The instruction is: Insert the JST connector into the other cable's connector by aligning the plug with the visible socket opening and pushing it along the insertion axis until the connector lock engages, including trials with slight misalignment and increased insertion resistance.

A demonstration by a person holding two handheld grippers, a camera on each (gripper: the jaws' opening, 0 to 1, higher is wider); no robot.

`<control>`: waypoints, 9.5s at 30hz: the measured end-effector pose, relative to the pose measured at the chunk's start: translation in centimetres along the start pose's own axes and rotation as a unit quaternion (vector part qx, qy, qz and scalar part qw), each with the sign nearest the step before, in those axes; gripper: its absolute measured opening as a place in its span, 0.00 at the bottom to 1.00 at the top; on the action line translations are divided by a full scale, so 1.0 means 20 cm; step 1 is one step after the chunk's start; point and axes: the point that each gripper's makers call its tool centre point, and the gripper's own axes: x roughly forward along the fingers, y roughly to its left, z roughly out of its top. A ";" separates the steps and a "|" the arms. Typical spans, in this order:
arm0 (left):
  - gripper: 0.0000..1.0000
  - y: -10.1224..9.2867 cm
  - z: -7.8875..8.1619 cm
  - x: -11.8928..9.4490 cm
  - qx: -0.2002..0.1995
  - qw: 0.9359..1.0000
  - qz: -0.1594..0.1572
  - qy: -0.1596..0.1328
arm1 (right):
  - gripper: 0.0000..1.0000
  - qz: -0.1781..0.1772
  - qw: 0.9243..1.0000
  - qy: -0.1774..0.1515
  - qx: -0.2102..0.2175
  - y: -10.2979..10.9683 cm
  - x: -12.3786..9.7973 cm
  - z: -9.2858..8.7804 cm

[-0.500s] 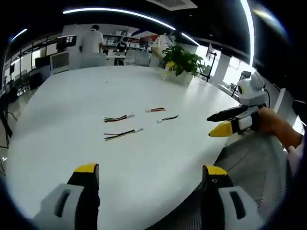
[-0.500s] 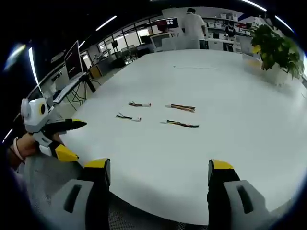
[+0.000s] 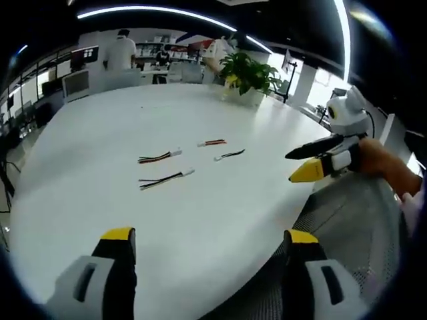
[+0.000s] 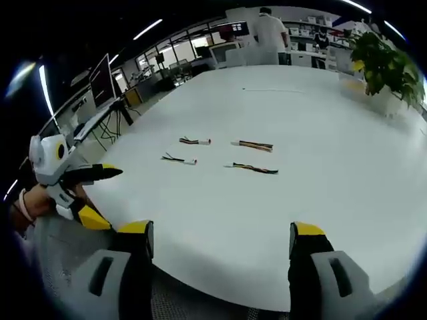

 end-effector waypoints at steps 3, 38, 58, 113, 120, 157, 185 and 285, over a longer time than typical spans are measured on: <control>0.89 -0.01 0.00 0.00 0.003 1.000 -0.003 -0.001 | 0.83 0.000 1.000 0.003 -0.001 0.00 0.00 0.00; 0.92 -0.05 -0.03 0.02 0.031 0.999 -0.015 0.019 | 0.80 0.003 1.000 0.011 -0.007 0.01 0.01 -0.01; 0.96 -0.12 -0.01 0.03 0.017 0.998 -0.059 0.016 | 0.79 0.033 0.999 0.003 -0.029 0.06 0.04 0.04; 0.93 0.09 0.46 0.08 0.080 0.993 -0.043 -0.076 | 0.70 0.021 0.992 -0.029 -0.120 -0.06 0.02 0.39; 0.92 0.14 0.51 0.11 0.089 0.992 -0.035 -0.077 | 0.68 0.022 0.991 -0.019 -0.133 -0.08 0.03 0.40; 0.90 0.24 0.49 0.26 0.096 0.994 -0.031 -0.034 | 0.59 0.030 0.989 -0.016 -0.145 -0.16 0.14 0.42; 0.89 0.33 0.57 0.39 0.097 0.994 -0.033 -0.037 | 0.58 0.053 0.976 -0.010 -0.211 -0.22 0.28 0.51; 0.28 0.38 0.47 0.78 0.197 0.966 -0.168 -0.024 | 0.17 0.228 0.917 -0.059 -0.321 -0.20 0.76 0.51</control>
